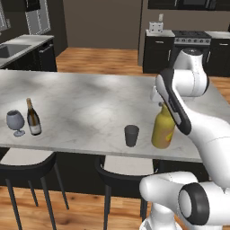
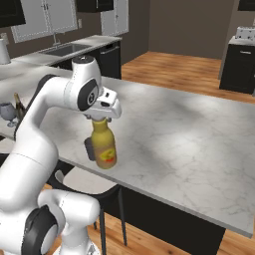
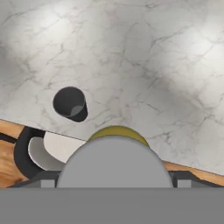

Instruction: There is a wine glass and glass cup on the dining counter. Place the wine bottle next to the wine glass and the juice bottle next to the glass cup.

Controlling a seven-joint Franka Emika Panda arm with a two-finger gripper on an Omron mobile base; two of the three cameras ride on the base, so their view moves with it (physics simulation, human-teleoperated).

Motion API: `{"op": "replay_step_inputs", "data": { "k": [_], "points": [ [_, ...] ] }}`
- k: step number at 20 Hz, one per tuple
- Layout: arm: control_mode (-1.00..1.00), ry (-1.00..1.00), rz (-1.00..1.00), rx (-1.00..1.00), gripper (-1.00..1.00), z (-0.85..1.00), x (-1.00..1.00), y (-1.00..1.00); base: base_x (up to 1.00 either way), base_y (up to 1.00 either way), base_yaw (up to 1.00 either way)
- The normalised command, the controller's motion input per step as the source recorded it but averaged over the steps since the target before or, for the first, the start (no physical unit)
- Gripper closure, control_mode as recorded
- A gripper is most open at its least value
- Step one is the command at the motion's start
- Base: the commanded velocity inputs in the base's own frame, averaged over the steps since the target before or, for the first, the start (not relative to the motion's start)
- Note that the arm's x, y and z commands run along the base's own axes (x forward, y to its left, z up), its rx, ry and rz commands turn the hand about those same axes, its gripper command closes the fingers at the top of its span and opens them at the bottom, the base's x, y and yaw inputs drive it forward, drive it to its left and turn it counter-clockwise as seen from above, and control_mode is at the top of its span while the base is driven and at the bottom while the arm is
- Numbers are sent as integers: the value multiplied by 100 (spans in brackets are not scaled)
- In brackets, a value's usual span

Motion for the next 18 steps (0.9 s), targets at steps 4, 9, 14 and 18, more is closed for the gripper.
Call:
{"op": "replay_step_inputs", "data": {
  "k": [4,9,14,18],
  "points": [
    [-100,0,0,0,100,-16,29,0,0,0,0],
    [-100,0,0,0,100,-13,29,0,0,0,0],
    [-100,2,0,0,100,-16,27,0,0,0,0],
    [-100,4,0,0,100,-20,26,0,0,0,0]
  ]
}}
